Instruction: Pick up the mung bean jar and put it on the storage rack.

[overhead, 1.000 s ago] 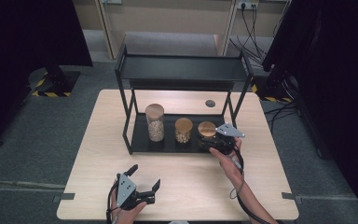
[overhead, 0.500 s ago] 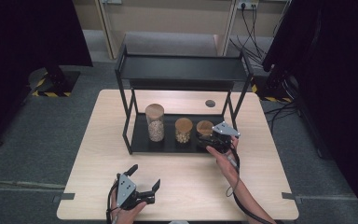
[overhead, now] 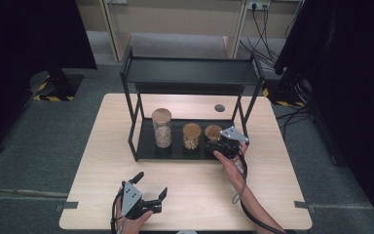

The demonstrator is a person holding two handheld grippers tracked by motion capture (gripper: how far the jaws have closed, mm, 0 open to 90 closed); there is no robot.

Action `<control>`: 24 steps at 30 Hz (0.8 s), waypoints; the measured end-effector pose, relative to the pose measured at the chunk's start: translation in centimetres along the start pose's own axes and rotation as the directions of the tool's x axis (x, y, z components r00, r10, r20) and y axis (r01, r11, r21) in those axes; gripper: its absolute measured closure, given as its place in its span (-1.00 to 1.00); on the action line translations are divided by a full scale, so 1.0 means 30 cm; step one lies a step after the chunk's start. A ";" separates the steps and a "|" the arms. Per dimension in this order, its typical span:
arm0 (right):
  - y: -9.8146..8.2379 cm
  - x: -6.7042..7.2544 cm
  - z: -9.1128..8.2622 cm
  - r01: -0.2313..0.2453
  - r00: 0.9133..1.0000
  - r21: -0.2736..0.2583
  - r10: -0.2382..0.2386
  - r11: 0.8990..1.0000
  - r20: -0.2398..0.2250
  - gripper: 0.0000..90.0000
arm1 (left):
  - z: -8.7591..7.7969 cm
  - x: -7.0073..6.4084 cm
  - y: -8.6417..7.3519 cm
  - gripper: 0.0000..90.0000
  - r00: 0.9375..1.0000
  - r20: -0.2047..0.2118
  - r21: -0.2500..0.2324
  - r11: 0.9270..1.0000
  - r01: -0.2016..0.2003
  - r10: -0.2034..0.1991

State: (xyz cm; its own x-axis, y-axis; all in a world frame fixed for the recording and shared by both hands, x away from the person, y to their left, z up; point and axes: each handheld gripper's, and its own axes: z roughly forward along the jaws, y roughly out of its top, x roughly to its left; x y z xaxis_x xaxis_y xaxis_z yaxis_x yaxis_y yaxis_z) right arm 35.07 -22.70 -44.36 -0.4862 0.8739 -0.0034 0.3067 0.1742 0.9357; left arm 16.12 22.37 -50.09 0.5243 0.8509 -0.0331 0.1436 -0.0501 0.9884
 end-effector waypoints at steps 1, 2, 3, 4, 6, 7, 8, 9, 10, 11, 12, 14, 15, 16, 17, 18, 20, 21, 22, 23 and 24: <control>0.000 0.001 0.001 0.001 1.000 0.001 -0.001 1.000 0.001 -0.47 | 0.000 0.000 0.000 -0.95 1.000 0.000 0.000 1.000 0.000 0.000; -0.003 0.002 0.003 0.003 1.000 0.001 -0.003 1.000 0.002 -0.47 | 0.000 0.000 0.000 -0.96 1.000 0.000 0.000 1.000 0.000 0.000; -0.003 0.003 0.004 0.004 1.000 0.002 -0.004 1.000 0.003 -0.47 | 0.000 0.001 0.000 -0.95 1.000 0.000 0.000 1.000 0.000 0.000; -0.005 0.005 0.006 0.005 1.000 0.004 -0.005 1.000 0.002 -0.47 | 0.000 0.000 -0.001 -0.96 1.000 0.000 -0.001 1.000 0.001 -0.001; -0.008 0.004 0.010 0.005 1.000 0.008 -0.005 1.000 0.002 -0.47 | 0.000 0.000 -0.001 -0.95 1.000 0.000 -0.002 1.000 0.000 0.000; -0.009 0.005 0.012 0.005 1.000 0.011 -0.005 1.000 0.002 -0.47 | -0.001 0.000 -0.001 -0.95 1.000 0.000 -0.002 1.000 0.000 0.000; -0.011 0.006 0.014 0.008 1.000 0.014 -0.008 1.000 0.003 -0.47 | -0.001 0.000 -0.001 -0.95 1.000 -0.001 -0.003 1.000 0.000 0.000; -0.012 0.007 0.016 0.010 1.000 0.018 -0.010 1.000 0.004 -0.47 | -0.001 0.000 0.000 -0.95 1.000 0.000 -0.002 1.000 0.000 0.000; -0.016 0.007 0.016 0.008 1.000 0.016 -0.008 1.000 0.003 -0.47 | -0.001 0.000 0.000 -0.95 1.000 0.000 -0.002 1.000 0.000 0.000; -0.015 0.005 0.017 0.005 1.000 0.018 -0.005 1.000 0.001 -0.47 | -0.001 0.001 0.000 -0.95 1.000 0.000 -0.002 1.000 0.000 0.000; -0.015 0.004 0.017 0.002 1.000 0.018 -0.002 1.000 0.000 -0.47 | -0.001 0.000 0.000 -0.95 1.000 0.000 -0.002 1.000 0.000 0.000; -0.020 0.004 0.017 -0.002 1.000 0.014 0.002 1.000 0.000 -0.47 | -0.001 0.000 -0.001 -0.95 1.000 0.000 -0.003 1.000 0.000 0.000; -0.021 0.001 0.016 -0.007 1.000 0.014 0.007 1.000 -0.004 -0.47 | -0.001 0.000 0.000 -0.95 1.000 0.000 -0.003 1.000 0.000 0.000; -0.021 -0.002 0.015 -0.010 1.000 0.014 0.010 1.000 -0.006 -0.48 | -0.001 0.000 0.000 -0.96 1.000 0.000 -0.003 1.000 0.001 -0.001; -0.023 -0.004 0.014 -0.014 1.000 0.012 0.014 1.000 -0.008 -0.48 | -0.001 0.000 0.000 -0.95 1.000 0.000 -0.003 1.000 0.000 0.000; -0.025 -0.006 0.012 -0.018 1.000 0.011 0.019 1.000 -0.010 -0.49 | -0.002 -0.001 0.000 -0.96 1.000 0.000 -0.004 1.000 0.001 -0.001; -0.031 -0.013 0.003 -0.026 0.999 0.004 0.027 1.000 -0.019 -0.56 | -0.003 0.000 0.000 -0.95 1.000 0.000 -0.006 1.000 0.001 -0.001; -0.032 -0.012 -0.001 -0.026 1.000 0.001 0.026 1.000 -0.017 -0.60 | -0.003 0.001 0.000 -0.95 1.000 0.000 -0.006 1.000 0.001 -0.001; -0.032 -0.010 -0.010 -0.022 1.000 -0.004 0.022 1.000 -0.012 -0.63 | -0.003 0.001 0.000 -0.95 1.000 0.000 -0.006 1.000 0.002 -0.002; -0.032 -0.009 -0.016 -0.023 1.000 -0.005 0.023 1.000 -0.009 -0.66 | -0.003 0.001 0.000 -0.96 1.000 0.000 -0.006 1.000 0.002 -0.002; -0.032 -0.009 -0.022 -0.028 1.000 -0.006 0.028 1.000 -0.007 -0.68 | -0.003 0.000 0.000 -0.95 1.000 0.001 -0.006 1.000 0.001 -0.001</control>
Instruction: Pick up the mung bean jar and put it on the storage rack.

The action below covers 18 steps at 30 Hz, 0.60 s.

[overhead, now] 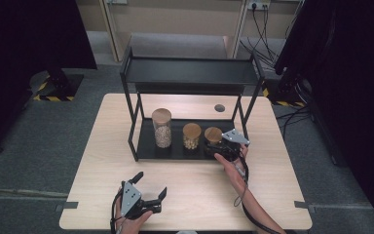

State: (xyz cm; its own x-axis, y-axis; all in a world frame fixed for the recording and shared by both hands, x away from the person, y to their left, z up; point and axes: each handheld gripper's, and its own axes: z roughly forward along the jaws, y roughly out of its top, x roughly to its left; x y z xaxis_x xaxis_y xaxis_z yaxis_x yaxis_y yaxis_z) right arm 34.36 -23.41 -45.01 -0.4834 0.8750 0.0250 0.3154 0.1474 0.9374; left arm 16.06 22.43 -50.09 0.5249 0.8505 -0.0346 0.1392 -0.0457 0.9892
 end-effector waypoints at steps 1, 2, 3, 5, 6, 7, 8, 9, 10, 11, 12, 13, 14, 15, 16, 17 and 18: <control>0.001 -0.001 -0.006 -0.007 1.000 0.002 0.007 1.000 -0.003 -0.71 | 0.000 0.000 0.000 -0.96 1.000 0.001 0.000 1.000 -0.002 0.002; 0.002 -0.001 -0.012 -0.010 1.000 0.005 0.010 1.000 -0.004 -0.73 | 0.000 -0.001 0.000 -0.96 1.000 0.001 -0.002 1.000 -0.001 0.001; 0.000 0.001 -0.020 -0.009 1.000 0.003 0.010 1.000 -0.004 -0.74 | 0.000 -0.001 0.000 -0.95 1.000 0.001 -0.002 1.000 -0.001 0.001; -0.003 0.005 -0.030 -0.009 1.000 -0.001 0.009 1.000 -0.001 -0.75 | 0.000 -0.001 0.000 -0.95 1.000 0.001 -0.003 1.000 -0.001 0.001; -0.004 0.006 -0.037 -0.015 1.000 -0.002 0.015 1.000 -0.004 -0.76 | -0.001 -0.001 0.000 -0.95 1.000 0.000 -0.002 1.000 -0.001 0.001; -0.004 0.011 -0.045 -0.018 1.000 -0.005 0.018 1.000 -0.002 -0.79 | -0.001 -0.001 0.000 -0.95 1.000 0.000 -0.002 1.000 -0.001 0.001; -0.005 0.016 -0.050 -0.015 1.000 -0.008 0.015 1.000 0.000 -0.80 | -0.001 0.000 0.001 -0.95 1.000 0.000 -0.003 1.000 -0.001 0.001; -0.005 0.024 -0.057 -0.004 1.000 -0.011 0.004 1.000 0.008 -0.83 | -0.001 0.000 0.001 -0.96 1.000 0.001 -0.003 1.000 -0.001 0.001; -0.006 0.030 -0.064 0.006 1.000 -0.016 -0.006 1.000 0.010 -0.84 | -0.002 -0.001 0.001 -0.95 1.000 0.001 -0.004 1.000 -0.002 0.002; -0.005 0.033 -0.072 0.004 1.000 -0.019 -0.004 1.000 0.009 -0.86 | -0.002 -0.001 0.001 -0.95 1.000 0.001 -0.004 1.000 -0.002 0.002; -0.004 0.034 -0.078 -0.002 1.000 -0.020 0.002 1.000 0.008 -0.87 | -0.002 -0.001 0.001 -0.95 1.000 0.001 -0.004 1.000 -0.001 0.001; -0.003 0.035 -0.084 -0.008 1.000 -0.022 0.008 1.000 0.007 -0.89 | -0.002 -0.001 0.001 -0.95 1.000 0.001 -0.004 1.000 -0.001 0.001; -0.003 0.034 -0.090 -0.013 1.000 -0.023 0.013 1.000 0.002 -0.88 | -0.002 -0.001 0.001 -0.96 1.000 0.001 -0.004 1.000 -0.002 0.002; -0.002 0.032 -0.095 -0.018 1.000 -0.023 0.018 1.000 -0.006 -0.88 | -0.002 -0.001 0.001 -0.95 1.000 0.001 -0.004 1.000 -0.002 0.002; -0.002 0.032 -0.100 -0.021 1.000 -0.025 0.020 0.999 -0.011 -0.89 | -0.002 -0.001 0.001 -0.96 1.000 0.000 -0.004 1.000 -0.002 0.002; -0.002 0.033 -0.105 -0.019 1.000 -0.026 0.018 0.999 -0.015 -0.90 | -0.002 0.000 0.001 -0.95 1.000 0.000 -0.004 1.000 -0.002 0.002; -0.003 0.034 -0.108 -0.017 1.000 -0.027 0.016 0.999 -0.018 -0.91 | -0.003 0.000 0.001 -0.95 1.000 0.000 -0.004 1.000 -0.001 0.001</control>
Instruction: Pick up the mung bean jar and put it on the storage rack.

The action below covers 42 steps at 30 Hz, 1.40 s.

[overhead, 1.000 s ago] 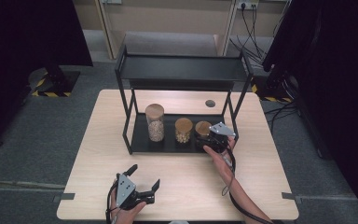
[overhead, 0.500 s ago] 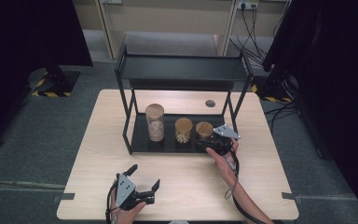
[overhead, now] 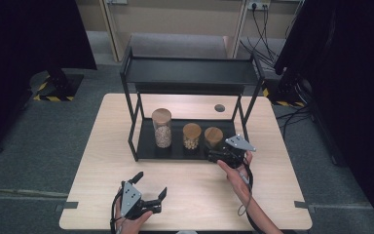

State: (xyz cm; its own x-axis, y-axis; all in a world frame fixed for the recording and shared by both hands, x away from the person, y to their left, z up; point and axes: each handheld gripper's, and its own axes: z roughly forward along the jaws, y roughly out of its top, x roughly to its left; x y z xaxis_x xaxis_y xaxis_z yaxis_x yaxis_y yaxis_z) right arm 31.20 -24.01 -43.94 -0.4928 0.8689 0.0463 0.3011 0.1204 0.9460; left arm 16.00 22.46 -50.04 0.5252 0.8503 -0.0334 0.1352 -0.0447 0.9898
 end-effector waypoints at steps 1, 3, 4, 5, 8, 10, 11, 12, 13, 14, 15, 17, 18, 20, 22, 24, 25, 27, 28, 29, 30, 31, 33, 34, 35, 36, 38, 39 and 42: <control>-0.001 0.003 -0.005 -0.001 1.000 0.001 0.001 1.000 -0.004 -0.92 | 0.000 0.000 0.000 -0.95 1.000 0.000 0.000 1.000 0.000 0.000; -0.003 0.004 -0.010 0.002 1.000 0.000 -0.002 1.000 -0.011 -0.92 | 0.000 0.000 0.000 -0.95 1.000 0.000 0.000 1.000 0.000 0.000; -0.003 0.005 -0.014 0.002 1.000 0.000 -0.002 1.000 -0.012 -0.92 | 0.000 0.000 0.000 -0.96 1.000 0.000 0.000 1.000 0.000 0.000; -0.004 0.005 -0.018 -0.001 1.000 -0.001 0.001 1.000 -0.014 -0.92 | 0.000 0.000 0.000 -0.95 1.000 0.000 -0.001 1.000 0.000 0.000; -0.008 0.002 -0.032 -0.003 1.000 -0.005 0.002 1.000 -0.023 -0.93 | -0.001 0.001 0.000 -0.95 1.000 -0.001 -0.002 1.000 0.000 0.000; -0.012 -0.001 -0.041 -0.002 0.999 -0.007 0.001 1.000 -0.033 -0.93 | 0.000 0.001 0.000 -0.95 1.000 -0.002 -0.001 1.000 0.000 0.000; -0.013 -0.004 -0.046 -0.003 0.999 -0.008 0.003 1.000 -0.038 -0.93 | 0.000 0.001 0.000 -0.95 1.000 -0.002 -0.002 1.000 0.000 0.000; -0.015 -0.006 -0.050 -0.007 0.999 -0.010 0.006 1.000 -0.043 -0.93 | 0.000 0.001 0.000 -0.96 1.000 -0.002 -0.003 1.000 0.000 0.000; -0.016 -0.009 -0.053 -0.014 0.999 -0.011 0.014 1.000 -0.050 -0.93 | 0.000 0.001 0.000 -0.96 1.000 -0.002 -0.003 1.000 0.000 0.000; -0.017 -0.012 -0.057 -0.020 0.998 -0.012 0.019 1.000 -0.057 -0.94 | -0.001 0.001 0.000 -0.95 1.000 -0.002 -0.003 1.000 0.001 -0.001; -0.019 -0.013 -0.061 -0.022 0.998 -0.013 0.021 1.000 -0.062 -0.94 | -0.001 0.001 0.000 -0.95 1.000 -0.003 -0.003 1.000 0.001 -0.001; -0.021 -0.017 -0.068 -0.029 0.997 -0.016 0.027 0.999 -0.075 -0.94 | 0.000 0.002 0.000 -0.95 1.000 -0.003 -0.002 1.000 0.002 -0.002; -0.023 -0.018 -0.073 -0.031 0.996 -0.017 0.029 0.999 -0.080 -0.94 | 0.000 0.002 -0.001 -0.96 1.000 -0.004 -0.002 1.000 0.002 -0.002; -0.027 -0.018 -0.082 -0.028 0.996 -0.020 0.027 0.999 -0.088 -0.94 | -0.001 0.002 -0.001 -0.96 1.000 -0.005 -0.004 1.000 0.001 -0.001; -0.031 -0.018 -0.092 -0.025 0.995 -0.024 0.023 0.999 -0.098 -0.94 | -0.001 0.002 -0.001 -0.96 1.000 -0.005 -0.004 1.000 0.002 -0.002; -0.034 -0.018 -0.099 -0.026 0.994 -0.029 0.023 0.999 -0.103 -0.94 | -0.001 0.002 -0.001 -0.95 1.000 -0.005 -0.004 1.000 0.002 -0.002; -0.035 -0.018 -0.103 -0.027 0.994 -0.031 0.023 0.999 -0.106 -0.94 | -0.001 0.002 0.000 -0.96 1.000 -0.006 -0.004 1.000 0.002 -0.002; -0.039 -0.017 -0.109 -0.025 0.994 -0.034 0.021 0.999 -0.111 -0.94 | -0.002 0.003 0.000 -0.96 1.000 -0.007 -0.004 1.000 0.001 -0.001; -0.040 -0.016 -0.113 -0.024 0.993 -0.035 0.020 0.999 -0.115 -0.94 | -0.002 0.003 0.000 -0.96 1.000 -0.008 -0.004 1.000 0.001 -0.001; -0.041 -0.016 -0.116 -0.025 0.993 -0.036 0.020 0.999 -0.118 -0.94 | -0.003 0.003 0.000 -0.95 1.000 -0.009 -0.004 1.000 0.001 -0.001; -0.042 -0.016 -0.118 -0.025 0.993 -0.038 0.020 0.999 -0.120 -0.94 | -0.003 0.004 0.000 -0.95 1.000 -0.009 -0.004 1.000 0.000 0.000; -0.043 -0.016 -0.120 -0.026 0.992 -0.039 0.021 0.999 -0.123 -0.94 | -0.003 0.004 0.000 -0.95 1.000 -0.009 -0.004 1.000 0.000 0.000; -0.046 -0.016 -0.125 -0.025 0.992 -0.044 0.020 0.999 -0.128 -0.94 | -0.003 0.004 0.000 -0.95 1.000 -0.011 -0.004 1.000 0.000 0.000; -0.048 -0.015 -0.127 -0.027 0.991 -0.045 0.021 0.999 -0.132 -0.94 | -0.003 0.004 -0.001 -0.95 1.000 -0.011 -0.004 1.000 0.000 0.000; -0.050 -0.014 -0.131 -0.027 0.990 -0.045 0.020 0.999 -0.140 -0.94 | -0.002 0.004 -0.001 -0.95 1.000 -0.011 -0.004 1.000 -0.001 0.001; -0.052 -0.013 -0.133 -0.028 0.990 -0.046 0.021 0.999 -0.142 -0.94 | -0.002 0.004 -0.001 -0.96 1.000 -0.011 -0.003 1.000 -0.002 0.001; -0.055 -0.010 -0.139 -0.024 0.989 -0.048 0.016 0.999 -0.147 -0.94 | -0.002 0.003 -0.001 -0.95 1.000 -0.011 -0.003 1.000 -0.002 0.002; -0.056 -0.009 -0.141 -0.024 0.988 -0.049 0.016 0.998 -0.152 -0.94 | -0.002 0.003 -0.001 -0.95 1.000 -0.011 -0.002 1.000 -0.002 0.002; -0.060 -0.002 -0.151 -0.021 0.987 -0.051 0.012 0.999 -0.163 -0.94 | -0.002 0.003 -0.001 -0.96 1.000 -0.011 -0.002 1.000 -0.002 0.002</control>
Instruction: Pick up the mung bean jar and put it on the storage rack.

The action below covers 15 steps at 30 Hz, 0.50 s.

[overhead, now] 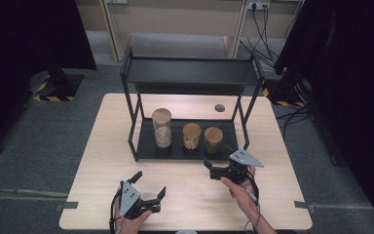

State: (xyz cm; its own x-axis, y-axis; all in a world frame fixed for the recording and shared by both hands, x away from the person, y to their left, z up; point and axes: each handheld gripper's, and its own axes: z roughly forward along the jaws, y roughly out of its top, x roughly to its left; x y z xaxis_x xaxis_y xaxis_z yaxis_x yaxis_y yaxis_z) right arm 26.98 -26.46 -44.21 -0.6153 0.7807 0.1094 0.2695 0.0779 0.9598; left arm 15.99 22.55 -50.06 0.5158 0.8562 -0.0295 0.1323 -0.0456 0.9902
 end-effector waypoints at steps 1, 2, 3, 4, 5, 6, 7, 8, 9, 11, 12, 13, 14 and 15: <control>-0.001 0.003 -0.003 0.003 1.000 0.000 -0.003 1.000 -0.004 -0.94 | 0.000 0.000 0.000 -0.95 1.000 -0.001 0.000 1.000 0.000 0.000; -0.001 0.005 -0.005 0.005 1.000 -0.001 -0.005 1.000 -0.007 -0.94 | 0.000 0.000 -0.001 -0.96 1.000 -0.001 -0.001 1.000 0.001 -0.001; -0.002 0.007 -0.007 0.006 1.000 -0.002 -0.006 1.000 -0.011 -0.94 | 0.000 0.000 -0.001 -0.95 1.000 -0.002 -0.001 1.000 0.002 -0.002; -0.002 0.008 -0.009 0.004 1.000 -0.002 -0.004 1.000 -0.014 -0.94 | 0.000 0.000 -0.001 -0.95 1.000 -0.003 -0.001 1.000 0.002 -0.002; -0.003 0.010 -0.012 0.004 1.000 -0.004 -0.004 1.000 -0.017 -0.94 | 0.000 0.000 -0.001 -0.96 1.000 -0.003 -0.001 1.000 0.002 -0.002; -0.004 0.013 -0.015 0.004 1.000 -0.005 -0.004 1.000 -0.019 -0.94 | 0.000 0.000 -0.001 -0.96 1.000 -0.003 0.000 1.000 0.002 -0.002; -0.006 0.016 -0.018 0.006 1.000 -0.006 -0.006 1.000 -0.022 -0.94 | 0.000 0.000 -0.001 -0.95 1.000 -0.003 -0.001 1.000 0.002 -0.002; -0.007 0.018 -0.021 0.007 1.000 -0.007 -0.007 1.000 -0.025 -0.94 | 0.000 0.000 -0.001 -0.95 1.000 -0.003 -0.001 1.000 0.001 -0.001; -0.009 0.021 -0.025 0.008 1.000 -0.007 -0.008 1.000 -0.030 -0.94 | 0.000 0.000 -0.001 -0.95 1.000 -0.004 -0.001 1.000 0.001 -0.001; -0.012 0.025 -0.032 0.009 0.999 -0.009 -0.009 1.000 -0.037 -0.94 | 0.000 0.000 0.000 -0.95 1.000 -0.004 -0.001 1.000 0.000 0.000; -0.013 0.027 -0.036 0.010 0.999 -0.011 -0.010 1.000 -0.040 -0.94 | -0.001 0.000 0.000 -0.95 1.000 -0.004 -0.001 1.000 0.000 0.000; -0.015 0.028 -0.040 0.011 0.999 -0.013 -0.012 1.000 -0.043 -0.94 | -0.001 0.000 0.000 -0.95 1.000 -0.004 -0.001 1.000 0.000 0.000; -0.017 0.030 -0.044 0.014 0.999 -0.015 -0.015 1.000 -0.048 -0.94 | 0.000 0.000 0.000 -0.96 1.000 -0.004 -0.001 1.000 0.000 0.000; -0.019 0.032 -0.047 0.016 0.999 -0.017 -0.017 1.000 -0.050 -0.94 | 0.000 0.000 0.000 -0.95 1.000 -0.005 -0.001 1.000 0.000 0.000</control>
State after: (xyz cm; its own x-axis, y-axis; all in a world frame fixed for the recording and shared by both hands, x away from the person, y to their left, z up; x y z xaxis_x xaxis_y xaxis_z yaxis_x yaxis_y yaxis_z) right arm 25.18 -26.63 -44.28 -0.6562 0.7471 0.1061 0.2470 0.0798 0.9657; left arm 15.98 22.55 -50.07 0.5120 0.8585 -0.0290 0.1317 -0.0451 0.9903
